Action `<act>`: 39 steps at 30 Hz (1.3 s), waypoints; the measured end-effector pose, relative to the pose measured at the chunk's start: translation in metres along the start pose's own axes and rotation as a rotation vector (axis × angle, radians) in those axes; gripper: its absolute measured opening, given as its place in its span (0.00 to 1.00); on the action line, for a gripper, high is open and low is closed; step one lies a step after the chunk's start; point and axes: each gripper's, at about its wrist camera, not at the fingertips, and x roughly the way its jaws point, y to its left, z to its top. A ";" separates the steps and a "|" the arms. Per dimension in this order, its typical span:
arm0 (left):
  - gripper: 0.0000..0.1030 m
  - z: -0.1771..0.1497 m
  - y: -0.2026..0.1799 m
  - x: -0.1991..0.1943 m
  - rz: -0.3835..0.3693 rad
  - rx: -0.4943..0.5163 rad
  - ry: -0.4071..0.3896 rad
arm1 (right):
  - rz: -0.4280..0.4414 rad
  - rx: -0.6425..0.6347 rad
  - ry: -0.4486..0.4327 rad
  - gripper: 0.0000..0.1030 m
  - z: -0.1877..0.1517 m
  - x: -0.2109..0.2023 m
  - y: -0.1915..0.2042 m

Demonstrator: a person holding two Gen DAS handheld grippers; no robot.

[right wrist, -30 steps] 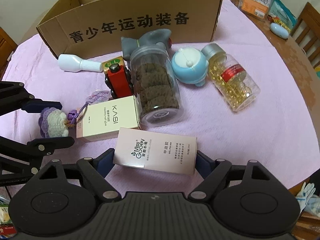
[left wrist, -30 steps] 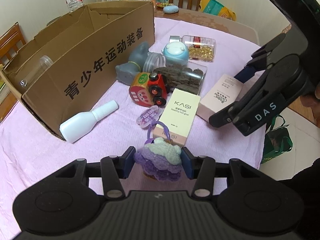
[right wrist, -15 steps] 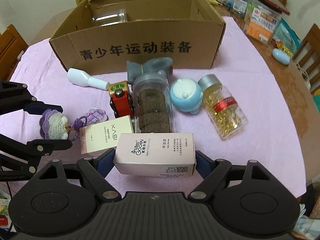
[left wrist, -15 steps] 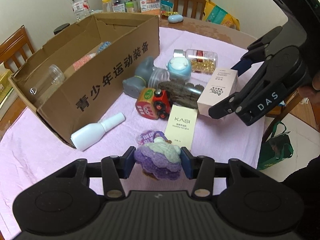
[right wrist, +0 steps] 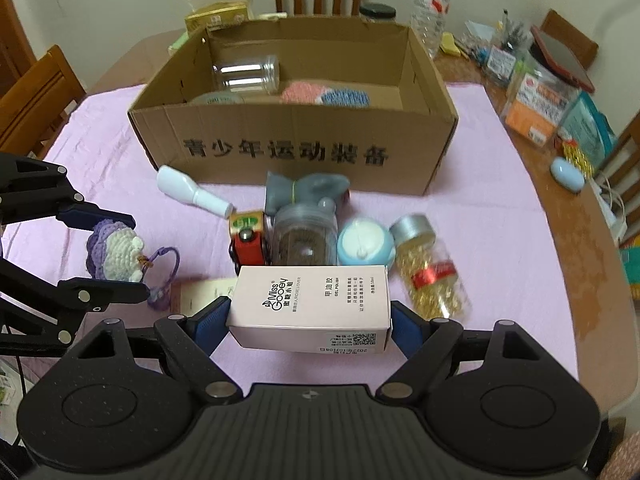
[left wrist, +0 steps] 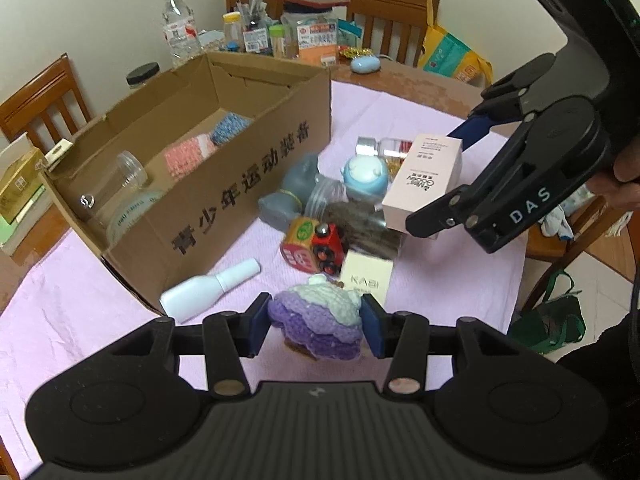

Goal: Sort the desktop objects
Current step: 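Grasp the purple crochet flower with the left tool while the right tool grasps the pink box, then carry flower and pink box over the cardboard box and open both tools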

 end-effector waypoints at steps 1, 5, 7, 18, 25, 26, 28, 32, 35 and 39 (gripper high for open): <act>0.45 0.003 0.000 -0.002 0.005 -0.004 -0.003 | 0.003 -0.009 -0.006 0.84 0.003 -0.001 -0.001; 0.45 0.015 0.003 -0.010 0.030 -0.023 -0.020 | 0.026 -0.052 -0.033 0.84 0.017 -0.005 -0.005; 0.45 0.022 0.005 -0.014 0.038 -0.034 -0.031 | 0.032 -0.078 -0.049 0.84 0.024 -0.008 -0.007; 0.45 0.066 0.006 -0.035 0.114 -0.013 -0.079 | 0.084 -0.198 -0.124 0.84 0.067 -0.019 -0.024; 0.45 0.098 0.016 -0.042 0.162 -0.021 -0.112 | 0.117 -0.260 -0.161 0.84 0.095 -0.022 -0.039; 0.45 0.102 0.019 -0.043 0.175 -0.022 -0.117 | 0.120 -0.268 -0.166 0.84 0.100 -0.022 -0.041; 0.45 0.110 0.022 -0.044 0.190 -0.027 -0.127 | 0.133 -0.278 -0.173 0.84 0.107 -0.021 -0.045; 0.46 0.125 0.030 -0.040 0.223 -0.031 -0.136 | 0.154 -0.294 -0.178 0.84 0.124 -0.013 -0.051; 0.46 0.133 0.038 -0.035 0.240 -0.042 -0.141 | 0.159 -0.307 -0.180 0.84 0.133 -0.007 -0.055; 0.46 0.140 0.048 -0.022 0.262 -0.064 -0.123 | 0.170 -0.320 -0.177 0.84 0.143 0.001 -0.060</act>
